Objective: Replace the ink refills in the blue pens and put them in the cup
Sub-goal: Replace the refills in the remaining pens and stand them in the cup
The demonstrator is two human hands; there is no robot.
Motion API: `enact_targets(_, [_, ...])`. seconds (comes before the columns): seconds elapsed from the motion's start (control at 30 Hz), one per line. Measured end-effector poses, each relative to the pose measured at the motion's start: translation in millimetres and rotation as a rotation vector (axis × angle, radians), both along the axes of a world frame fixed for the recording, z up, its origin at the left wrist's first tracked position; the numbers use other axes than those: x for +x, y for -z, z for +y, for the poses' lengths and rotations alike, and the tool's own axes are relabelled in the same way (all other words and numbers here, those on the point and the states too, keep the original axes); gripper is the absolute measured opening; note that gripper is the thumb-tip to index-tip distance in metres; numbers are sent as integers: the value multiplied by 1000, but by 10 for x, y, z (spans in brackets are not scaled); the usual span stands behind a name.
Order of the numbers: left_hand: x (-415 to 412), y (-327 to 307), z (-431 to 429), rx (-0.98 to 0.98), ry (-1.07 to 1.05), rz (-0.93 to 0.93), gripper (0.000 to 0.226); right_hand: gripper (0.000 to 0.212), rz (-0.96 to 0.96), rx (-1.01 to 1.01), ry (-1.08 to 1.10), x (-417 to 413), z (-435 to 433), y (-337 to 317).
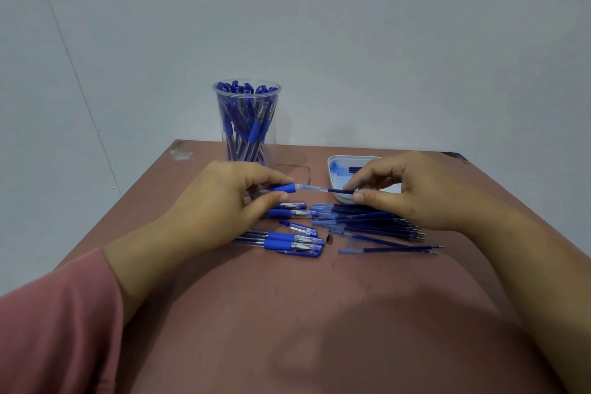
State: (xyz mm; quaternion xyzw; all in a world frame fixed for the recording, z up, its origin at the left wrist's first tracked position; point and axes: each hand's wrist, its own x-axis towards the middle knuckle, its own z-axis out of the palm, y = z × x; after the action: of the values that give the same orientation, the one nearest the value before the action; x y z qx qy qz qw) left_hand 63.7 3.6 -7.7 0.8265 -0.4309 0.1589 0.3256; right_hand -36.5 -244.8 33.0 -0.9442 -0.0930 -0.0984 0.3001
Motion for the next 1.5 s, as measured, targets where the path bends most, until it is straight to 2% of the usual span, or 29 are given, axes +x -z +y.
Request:
enact_targets(0.13, [-46, 0, -14, 17, 78, -36, 25, 19, -18, -24, -43, 11, 87, 37])
enact_targets(0.23, [-73, 2, -25, 22, 90, -63, 27, 16, -73, -44, -81, 30, 174, 110])
enact_targets(0.33, [-70, -20, -14, -1, 86, -55, 32, 22, -103, -12, -51, 36, 111, 112])
enact_targets(0.4, [-69, -27, -13, -8, 87, -43, 38, 15, -121, -16, -34, 42, 62, 97])
enact_targets(0.63, [-47, -6, -26, -13, 109, -20, 29, 19, -112, -27, -112, 36, 216, 150])
enact_targets(0.73, [-23, -9, -14, -24, 92, -20, 34, 23, -146, -20, -63, 33, 137, 128])
enact_targets(0.87, [-26, -2, -13, -30, 89, -14, 36, 15, -168, 5, -35, 53, 130, 149])
enact_targets(1.07, [-37, -9, -20, -21, 93, -9, 36, 28, -153, 0, -78, 59, 207, 182])
enact_targets(1.17, [-44, -13, -25, -30, 93, -6, 38, 21, -200, 45, -32, 63, 193, 181])
enact_targets(1.3, [-42, 13, -26, -10, 85, -10, 24, 19, -159, 44, -72, 75, 255, 216])
enact_targets(1.5, [-11, -11, 0, -8, 65, -1, 38, 20, -60, -35, -23, 50, 146, 172])
